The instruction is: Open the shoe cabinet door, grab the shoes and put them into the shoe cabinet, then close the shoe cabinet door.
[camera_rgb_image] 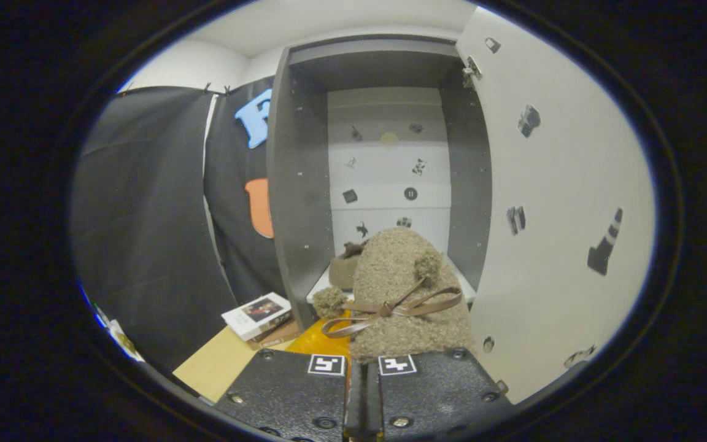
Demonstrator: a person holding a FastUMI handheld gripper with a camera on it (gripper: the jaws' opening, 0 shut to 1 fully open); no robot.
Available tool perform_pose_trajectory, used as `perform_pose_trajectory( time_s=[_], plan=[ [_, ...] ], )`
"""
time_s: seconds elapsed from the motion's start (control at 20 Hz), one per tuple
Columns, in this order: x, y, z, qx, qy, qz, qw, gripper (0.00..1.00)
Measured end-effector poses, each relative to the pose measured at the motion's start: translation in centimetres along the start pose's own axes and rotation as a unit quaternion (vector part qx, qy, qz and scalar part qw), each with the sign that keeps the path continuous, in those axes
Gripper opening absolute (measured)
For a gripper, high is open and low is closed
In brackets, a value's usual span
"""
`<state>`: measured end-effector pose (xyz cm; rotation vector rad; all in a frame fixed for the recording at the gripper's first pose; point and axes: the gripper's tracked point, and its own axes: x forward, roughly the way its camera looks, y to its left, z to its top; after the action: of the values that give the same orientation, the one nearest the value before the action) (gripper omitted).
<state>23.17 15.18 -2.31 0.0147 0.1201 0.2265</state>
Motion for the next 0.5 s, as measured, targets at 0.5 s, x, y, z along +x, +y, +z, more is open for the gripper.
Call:
perform_pose_trajectory(
  time_s=[0.5],
  plan=[
    [14.5,-2.3,5.8,-0.023,0.002,-0.018,1.0,0.07]
  ],
)
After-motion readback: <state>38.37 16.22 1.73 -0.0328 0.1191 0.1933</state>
